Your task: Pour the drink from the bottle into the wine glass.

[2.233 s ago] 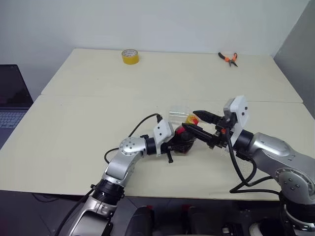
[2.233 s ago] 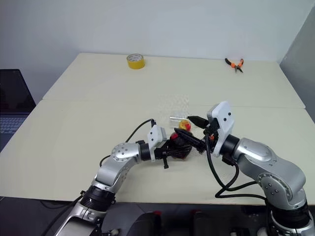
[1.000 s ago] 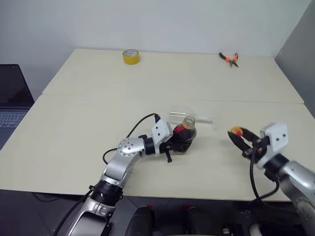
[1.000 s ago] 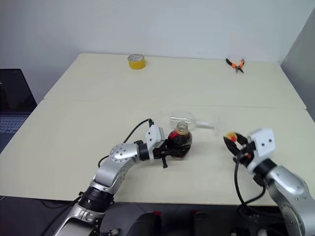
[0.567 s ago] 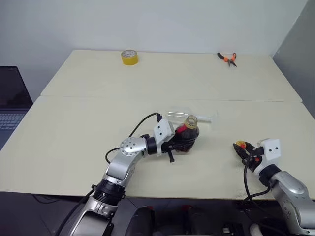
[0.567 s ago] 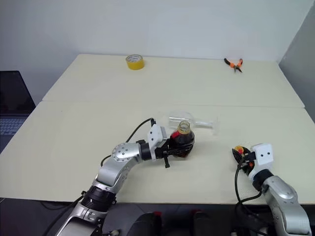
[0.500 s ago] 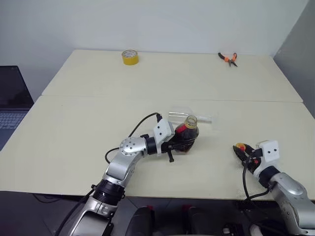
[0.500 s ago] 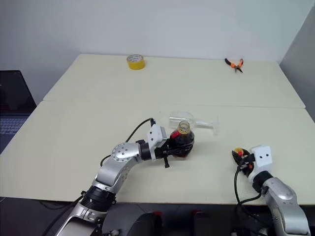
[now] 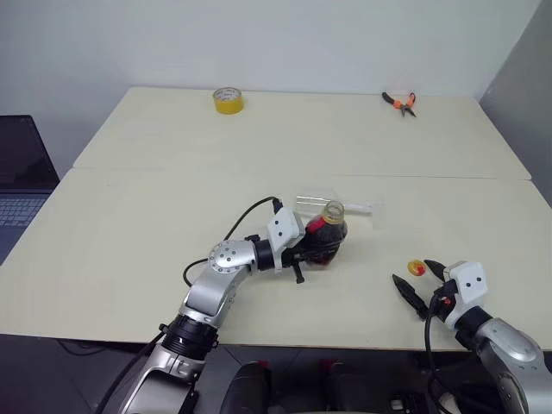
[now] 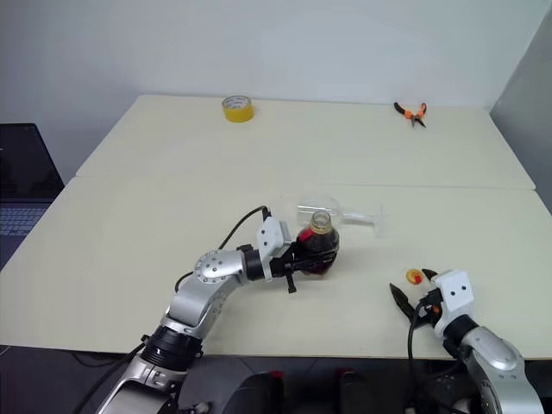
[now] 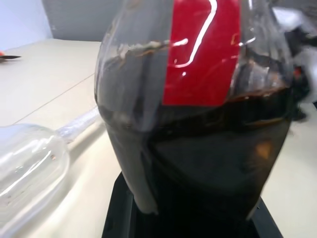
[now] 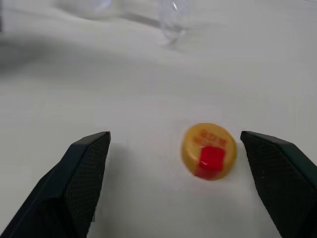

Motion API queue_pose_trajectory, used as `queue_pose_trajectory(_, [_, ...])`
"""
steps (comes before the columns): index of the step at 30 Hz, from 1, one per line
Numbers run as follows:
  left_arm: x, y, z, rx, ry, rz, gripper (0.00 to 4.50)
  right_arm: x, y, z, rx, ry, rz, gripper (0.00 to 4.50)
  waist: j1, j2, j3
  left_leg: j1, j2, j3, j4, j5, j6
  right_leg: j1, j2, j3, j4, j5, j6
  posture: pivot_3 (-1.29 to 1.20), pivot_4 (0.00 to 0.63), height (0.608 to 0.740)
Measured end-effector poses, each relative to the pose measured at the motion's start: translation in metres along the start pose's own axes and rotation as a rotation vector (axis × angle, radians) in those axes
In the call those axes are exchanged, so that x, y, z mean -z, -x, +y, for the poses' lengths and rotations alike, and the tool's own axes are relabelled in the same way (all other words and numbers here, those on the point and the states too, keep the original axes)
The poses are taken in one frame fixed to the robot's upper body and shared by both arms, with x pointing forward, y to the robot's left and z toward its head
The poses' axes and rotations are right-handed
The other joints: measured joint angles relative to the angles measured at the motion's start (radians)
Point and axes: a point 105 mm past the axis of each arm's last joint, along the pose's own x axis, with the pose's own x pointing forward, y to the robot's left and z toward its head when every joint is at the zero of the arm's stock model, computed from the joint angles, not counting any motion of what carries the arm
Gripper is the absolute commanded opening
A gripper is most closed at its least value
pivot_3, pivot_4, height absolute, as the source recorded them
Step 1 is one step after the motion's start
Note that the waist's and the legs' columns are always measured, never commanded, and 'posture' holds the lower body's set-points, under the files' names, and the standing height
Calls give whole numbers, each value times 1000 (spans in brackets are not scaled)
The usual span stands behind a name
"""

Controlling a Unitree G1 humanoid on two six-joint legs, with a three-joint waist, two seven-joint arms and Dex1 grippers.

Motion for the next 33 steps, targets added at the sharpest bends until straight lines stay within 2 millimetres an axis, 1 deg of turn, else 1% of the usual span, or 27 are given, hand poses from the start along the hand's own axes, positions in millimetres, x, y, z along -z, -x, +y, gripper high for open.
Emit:
queue_pose_trajectory(2, [-2,3,7,-44,-5,-8,620,-28,-3,17,-74,59,-73,4500,-1,0,0,1,0,-1,0,0,0,0,0,-1,0,0,0,0,150,740])
queue_pose_trajectory(3, [-3,7,14,-89,-7,-11,620,-46,-7,33,-147,88,-121,4500,-2,0,0,1,1,-1,0,0,0,0,1,-1,1,0,0,0,150,740])
queue_pose_trajectory(5, [-5,14,26,-170,-9,-19,620,-68,-13,57,-262,124,-182,4500,-3,0,0,1,1,-1,0,0,0,0,1,-1,0,0,0,0,150,740])
queue_pose_trajectory(7, [-7,22,37,-247,-8,-28,620,-81,-17,68,-323,141,-217,4500,1,-1,0,0,0,-2,0,0,0,1,1,-2,0,0,0,0,150,740])
queue_pose_trajectory(10, [-7,43,64,-440,12,-36,620,-95,-24,75,-429,182,-214,4500,5,-2,1,0,-1,-2,1,0,0,1,-1,-2,-1,0,0,0,150,740])
queue_pose_trajectory(12, [-4,54,75,-520,23,-33,620,-98,-26,76,-461,192,-208,4500,5,-2,1,-1,-1,-2,1,0,0,1,-1,-3,-2,0,0,0,150,740])
queue_pose_trajectory(15, [13,72,94,-647,68,-1,620,-103,-37,74,-491,188,-207,4500,6,-2,1,-1,-1,-2,1,0,0,1,-1,-3,-1,0,0,0,150,740])
queue_pose_trajectory(17, [22,78,102,-695,84,19,620,-107,-42,74,-502,194,-215,4500,7,-2,1,-1,-1,-3,1,0,0,1,-1,-4,-1,0,0,0,150,740])
queue_pose_trajectory(19, [26,80,108,-717,85,26,620,-108,-45,74,-512,197,-216,4500,8,-3,1,-2,-2,-3,1,0,0,1,-2,-4,-2,0,0,0,150,740])
queue_pose_trajectory(22, [24,79,120,-747,61,21,619,-109,-50,77,-530,197,-218,4500,8,-4,2,-2,-2,-3,1,0,0,0,-2,-4,-1,0,0,0,150,740])
queue_pose_trajectory(23, [24,80,128,-776,54,23,619,-112,-53,78,-537,198,-225,4500,8,-4,2,-2,-2,-3,2,0,0,0,-2,-4,0,0,0,0,150,740])
queue_pose_trajectory(24, [22,82,139,-820,53,20,619,-115,-56,80,-545,203,-236,4500,8,-5,2,-2,-1,-3,2,0,0,-1,-1,-4,0,0,0,0,150,740])
queue_pose_trajectory(26, [18,94,156,-915,20,13,619,-117,-58,83,-558,211,-245,4500,5,-5,3,-2,-1,-3,1,0,0,-1,-1,-4,0,0,0,0,150,740])
queue_pose_trajectory(27, [17,99,160,-948,7,10,619,-116,-59,82,-555,214,-241,4500,4,-5,3,-2,-1,-2,1,0,0,-1,-1,-4,0,0,0,0,150,740])
queue_pose_trajectory(30, [20,111,168,-1031,1,6,619,-115,-61,81,-549,212,-237,4500,4,-5,3,-3,-1,-2,1,0,0,-1,-2,-3,-1,0,0,0,150,740])
queue_pose_trajectory(33, [33,117,169,-1079,21,37,619,-117,-62,84,-555,209,-246,4500,5,-6,3,-3,-2,-2,2,0,0,-2,-3,-4,-1,0,0,0,150,740])
